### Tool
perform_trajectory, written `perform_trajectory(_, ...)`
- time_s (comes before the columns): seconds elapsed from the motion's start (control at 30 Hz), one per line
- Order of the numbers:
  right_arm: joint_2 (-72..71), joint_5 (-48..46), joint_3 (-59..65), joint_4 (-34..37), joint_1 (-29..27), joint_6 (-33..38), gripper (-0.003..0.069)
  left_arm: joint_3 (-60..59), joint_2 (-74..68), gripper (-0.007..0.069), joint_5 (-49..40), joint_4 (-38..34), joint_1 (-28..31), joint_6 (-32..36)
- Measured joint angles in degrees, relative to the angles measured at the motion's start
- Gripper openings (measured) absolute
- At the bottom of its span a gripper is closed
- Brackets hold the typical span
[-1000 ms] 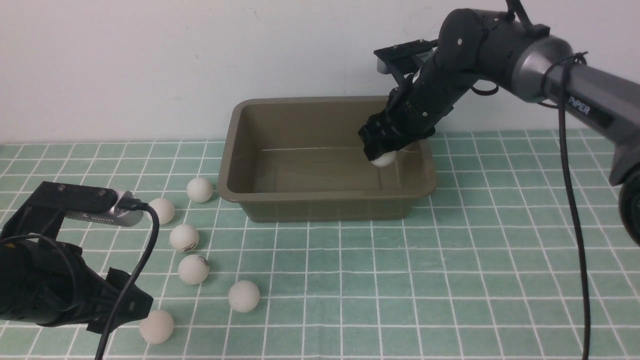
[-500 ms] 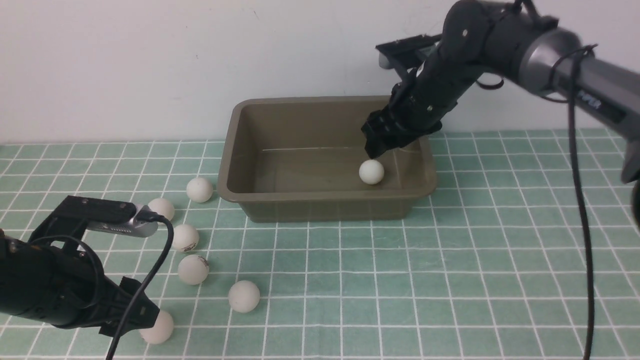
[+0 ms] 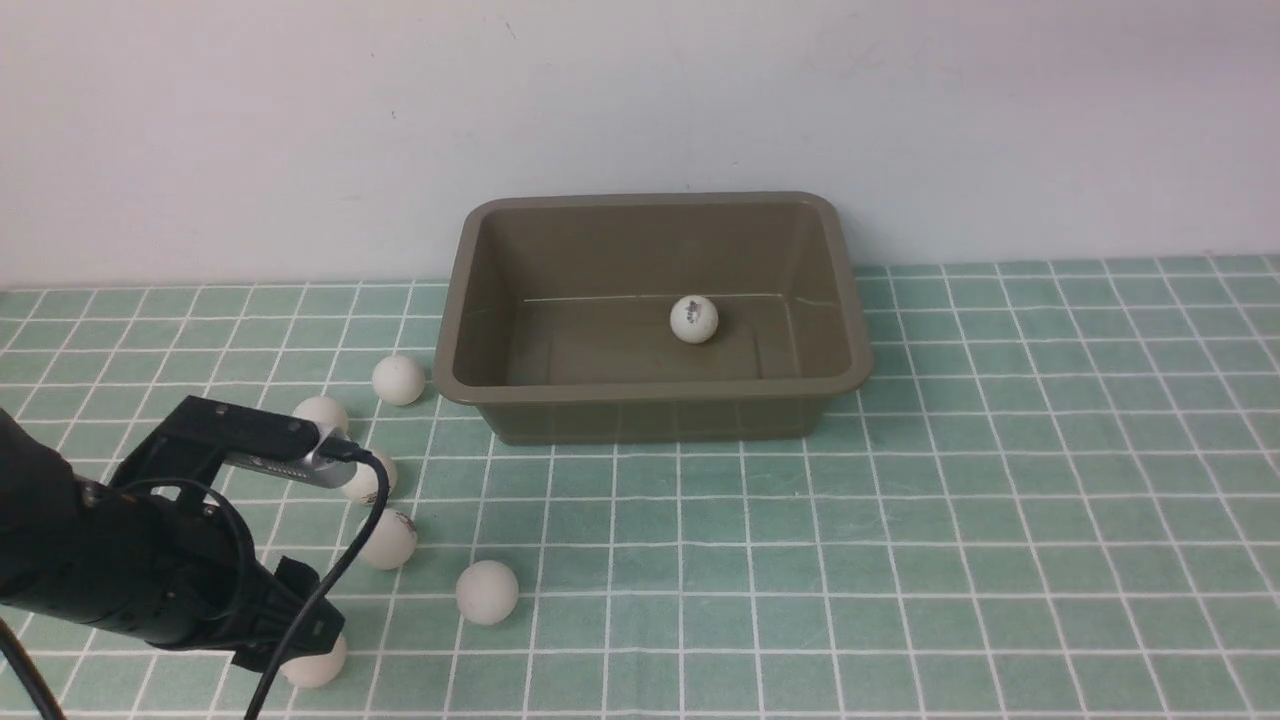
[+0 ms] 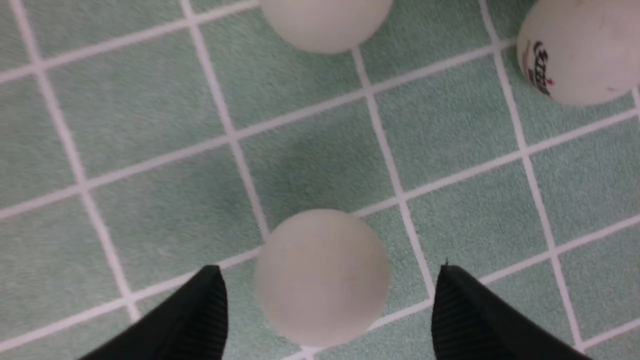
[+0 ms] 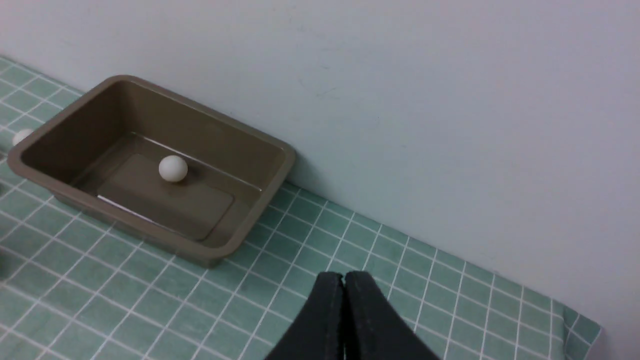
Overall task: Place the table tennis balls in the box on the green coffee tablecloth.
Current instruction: 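Reach for and grasp a ping pong ball on the table beside the basket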
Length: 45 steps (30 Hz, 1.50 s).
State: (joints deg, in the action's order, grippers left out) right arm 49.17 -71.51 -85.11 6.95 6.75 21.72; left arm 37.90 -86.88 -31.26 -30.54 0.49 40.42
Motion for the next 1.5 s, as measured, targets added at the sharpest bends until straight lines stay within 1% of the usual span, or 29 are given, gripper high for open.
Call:
perform_trajectory(0.23, -15.16, 0.11, 16.84, -1.87, 0.00, -0.96, -0.0015, 0.00, -3.89, 0.0488, 1.77, -0.18, -2.67, 0.02)
perform_trajectory(0.33, -19.69, -0.91, 22.23, -2.19, 0.00, -2.50, -0.0015, 0.00, -5.41, 0.0435, 1.81, -0.18, -2.73, -0.28)
perform_trajectory(0.4, -23.21, -2.09, 25.87, -2.48, 0.00, -2.79, -0.0015, 0.00, -5.81, 0.0362, 2.31, -0.18, -2.77, -0.88)
perform_trajectory(0.43, -24.49, -2.23, 27.07, -2.54, 0.00, -2.80, -0.0015, 0.06, -5.81, 0.0351, 2.78, -0.18, -2.80, -1.03)
perform_trajectory(0.53, -27.13, -2.41, 29.27, -2.75, 0.00, -2.85, -0.0015, 1.29, -5.81, 0.0352, 3.05, -0.18, -2.85, -1.09)
perform_trajectory(0.63, -28.30, -2.49, 30.04, -3.96, 0.00, -3.51, -0.0015, 3.03, -5.81, 0.0352, 0.93, 0.11, -2.85, -1.16)
perform_trajectory(0.7, -28.38, -2.49, 30.11, -5.31, 0.00, -4.68, -0.0015, 5.69, -5.81, 0.0352, -5.41, 1.65, -2.85, -2.40)
perform_trajectory(0.73, -28.38, -2.49, 30.11, -6.04, 0.00, -5.39, -0.0015, 7.77, -5.81, 0.0352, -10.93, 2.97, -2.85, -3.99)
perform_trajectory(0.77, -28.38, -2.49, 30.11, -6.64, 0.00, -5.90, -0.0015, 9.20, -5.81, 0.0352, -13.53, 3.86, -2.85, -5.05)
perform_trajectory(0.83, -28.38, -2.49, 30.11, -8.17, 0.00, -7.04, -0.0015, 14.37, -5.81, 0.0352, -25.64, 6.38, -2.85, -8.65)
perform_trajectory(0.87, -28.38, -2.49, 30.11, -8.68, 0.00, -7.42, -0.0015, 17.33, -5.81, 0.0352, -29.75, 7.31, -2.85, -10.31)
perform_trajectory(0.93, -28.38, -2.49, 30.11, -9.97, 0.00, -8.16, -0.0015, 22.57, -5.81, 0.0352, -34.97, 8.07, -2.85, -12.37)
perform_trajectory(0.97, -28.38, -2.49, 30.11, -10.53, 0.00, -8.47, -0.0015, 24.73, -5.81, 0.0352, -36.07, 8.09, -2.85, -12.85)
perform_trajectory(1.03, -28.42, -2.49, 30.11, -11.49, 0.00, -8.76, -0.0015, 32.23, -5.87, 0.0352, -34.59, 7.31, -3.00, -13.45)
perform_trajectory(1.1, -29.11, -2.49, 30.15, -12.03, 0.00, -9.12, -0.0015, 35.75, -5.92, 0.0352, -31.55, 7.00, -3.84, -13.39)
perform_trajectory(1.17, -30.42, -2.38, 30.63, -12.49, 0.00, -9.39, -0.0015, 38.28, -6.33, 0.0352, -26.45, 6.99, -5.52, -13.19)
perform_trajectory(1.3, -35.42, -2.27, 35.10, -12.53, 0.00, -9.79, -0.0015, 41.20, -9.31, 0.0352, -14.85, 6.85, -12.28, -13.04)
perform_trajectory(1.4, -39.92, -1.60, 40.12, -12.05, 0.00, -10.43, -0.0015, 42.24, -12.96, 0.0352, -10.60, 6.75, -15.13, -13.04)
perform_trajectory(1.5, -42.37, -1.17, 42.96, -9.44, 0.00, -11.62, -0.0015, 45.70, -19.36, 0.0352, -8.21, 6.75, -16.65, -13.04)
